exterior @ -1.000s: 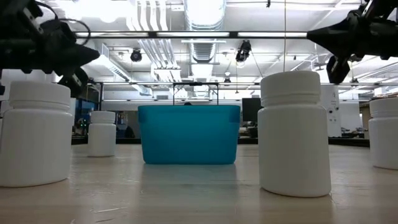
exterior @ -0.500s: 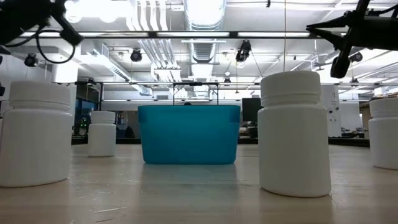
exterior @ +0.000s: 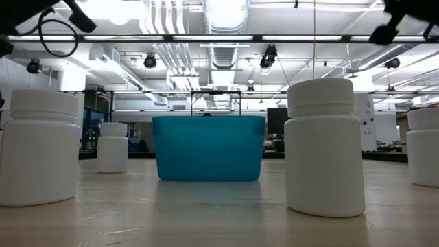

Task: Pick and place pill bottles into a basket
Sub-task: Put the pill bottle into the bin

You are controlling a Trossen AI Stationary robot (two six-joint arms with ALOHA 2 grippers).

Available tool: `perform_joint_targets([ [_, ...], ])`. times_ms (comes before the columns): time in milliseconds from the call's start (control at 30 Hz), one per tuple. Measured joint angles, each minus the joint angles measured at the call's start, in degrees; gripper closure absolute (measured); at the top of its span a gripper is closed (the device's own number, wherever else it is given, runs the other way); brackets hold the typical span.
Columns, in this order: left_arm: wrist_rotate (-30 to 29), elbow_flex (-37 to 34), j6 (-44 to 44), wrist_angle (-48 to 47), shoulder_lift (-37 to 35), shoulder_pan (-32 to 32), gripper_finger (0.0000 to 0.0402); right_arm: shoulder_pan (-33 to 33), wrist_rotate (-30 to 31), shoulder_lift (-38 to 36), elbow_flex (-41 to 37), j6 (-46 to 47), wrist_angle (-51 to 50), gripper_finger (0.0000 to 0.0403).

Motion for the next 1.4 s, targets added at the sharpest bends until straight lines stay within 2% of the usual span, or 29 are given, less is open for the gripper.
perform_joint_targets([
  [133, -0.75, 7.38, -0.06, -0.11, 6.30, 0.00, 0.0402, 0.00, -7.31, 3.59, 9.60, -8.18, -0.39, 0.0394],
  [233, -0.05, 14.88, 0.35, -0.02, 10.37, 0.00, 0.0402, 0.00, -17.08, 8.57, 19.43, -16.08, -0.61, 0.0394],
  [333, 4.15, 23.54, 1.28, 0.11, 15.43, 0.00, 0.0402, 0.00, -26.71, 14.23, 30.10, -23.04, -2.11, 0.0394],
  [400, 10.13, 29.90, 5.06, -0.05, 18.70, 0.00, 0.0402, 0.00, -30.59, 17.98, 37.50, -25.72, -6.28, 0.0394],
  [467, 19.29, 36.71, 10.01, -0.38, 21.96, -0.01, 0.0402, 0.00, -32.33, 21.39, 44.81, -27.45, -14.23, 0.0394],
  [533, 28.97, 43.36, 14.17, -1.89, 24.86, -0.02, 0.0402, 0.00, -32.35, 25.04, 52.74, -28.07, -25.80, 0.0394],
  [600, 36.19, 50.04, 17.41, -6.69, 27.01, -0.04, 0.0402, 0.00, -32.35, 28.61, 60.53, -28.75, -39.03, 0.0394],
  [667, 38.88, 56.06, 20.03, -16.82, 28.75, -0.02, 0.0402, 0.00, -32.39, 32.45, 68.17, -29.83, -52.21, 0.0394],
  [767, 38.65, 65.33, 25.35, -40.12, 30.36, 0.00, 0.0402, 0.00, -32.87, 38.19, 79.32, -31.16, -69.51, 0.0394],
  [867, 34.93, 74.98, 30.46, -64.73, 32.48, -0.01, 0.0402, 0.00, -34.20, 43.13, 89.02, -32.81, -83.02, 0.0394],
  [933, 32.81, 80.48, 32.32, -76.13, 34.80, -0.04, 0.0402, 0.00, -34.44, 45.85, 94.87, -33.74, -90.60, 0.0394],
  [1200, 30.51, 93.91, 35.04, -96.99, 40.43, -0.04, 0.0402, 0.00, -35.11, 54.64, 113.05, -34.23, -117.60, 0.0394],
  [1400, 26.94, 97.66, 34.57, -113.26, 43.26, -0.18, 0.0402, 0.00, -35.11, 61.19, 122.22, -35.99, -135.32, 0.0394],
])
